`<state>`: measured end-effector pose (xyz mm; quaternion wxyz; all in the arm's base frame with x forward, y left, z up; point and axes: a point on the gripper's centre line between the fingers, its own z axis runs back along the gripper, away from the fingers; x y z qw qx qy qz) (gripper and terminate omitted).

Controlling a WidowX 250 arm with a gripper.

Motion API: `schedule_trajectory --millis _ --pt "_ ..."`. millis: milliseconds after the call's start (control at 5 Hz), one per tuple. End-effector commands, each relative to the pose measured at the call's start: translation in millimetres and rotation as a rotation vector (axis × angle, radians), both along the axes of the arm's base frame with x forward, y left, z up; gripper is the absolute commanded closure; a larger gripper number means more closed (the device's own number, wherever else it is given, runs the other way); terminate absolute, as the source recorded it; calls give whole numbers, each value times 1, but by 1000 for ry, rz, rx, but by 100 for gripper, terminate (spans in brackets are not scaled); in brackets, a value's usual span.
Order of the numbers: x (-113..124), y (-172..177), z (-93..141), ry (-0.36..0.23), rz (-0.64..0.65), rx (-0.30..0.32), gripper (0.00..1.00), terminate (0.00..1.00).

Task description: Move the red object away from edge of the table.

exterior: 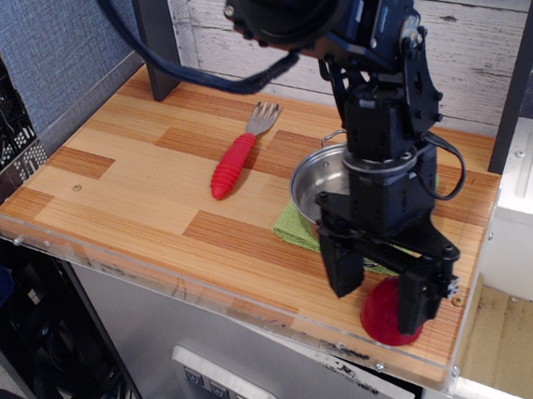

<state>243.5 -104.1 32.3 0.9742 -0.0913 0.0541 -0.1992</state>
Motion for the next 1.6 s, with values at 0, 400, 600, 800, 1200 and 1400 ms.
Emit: schedule_trajectory --millis 0,400,600,800,1200,1400 --pt "16 -1 1 -25 0 -29 0 0" --pt "12 -1 0 -28 -8 -28 100 0" --pt "0 5 11 -26 -26 -58 100 0" --pt "-17 29 44 -88 -50 -97 100 0" --pt "14 106 131 -269 131 -40 100 0" --pt "45 157 143 -266 353 43 100 0"
